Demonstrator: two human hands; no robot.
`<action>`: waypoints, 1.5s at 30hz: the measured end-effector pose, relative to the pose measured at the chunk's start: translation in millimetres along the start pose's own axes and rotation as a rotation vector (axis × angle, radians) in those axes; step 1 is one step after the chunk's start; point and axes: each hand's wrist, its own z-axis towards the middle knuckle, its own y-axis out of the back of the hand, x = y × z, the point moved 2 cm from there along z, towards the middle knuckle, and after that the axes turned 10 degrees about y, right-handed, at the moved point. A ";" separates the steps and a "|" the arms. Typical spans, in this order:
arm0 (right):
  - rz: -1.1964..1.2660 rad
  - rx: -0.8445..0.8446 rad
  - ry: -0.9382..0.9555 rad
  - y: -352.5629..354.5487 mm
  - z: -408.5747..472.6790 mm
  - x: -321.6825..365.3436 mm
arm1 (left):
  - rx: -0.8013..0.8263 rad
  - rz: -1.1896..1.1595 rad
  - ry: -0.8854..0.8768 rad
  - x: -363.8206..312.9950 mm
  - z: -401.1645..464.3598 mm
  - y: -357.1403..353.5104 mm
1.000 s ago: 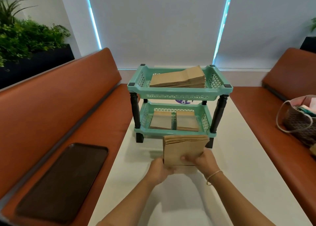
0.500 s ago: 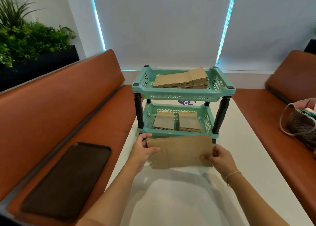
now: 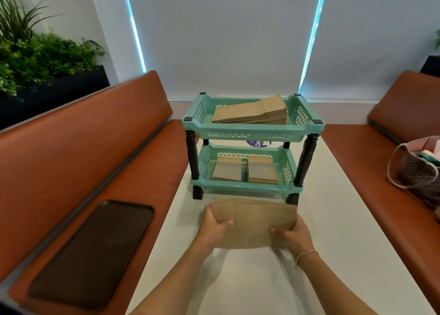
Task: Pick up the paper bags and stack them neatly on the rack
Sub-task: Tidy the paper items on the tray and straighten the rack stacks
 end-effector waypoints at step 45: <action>0.907 0.162 0.190 -70.4 14.6 180.1 | 0.210 -0.803 -0.358 -195.8 -67.2 -25.4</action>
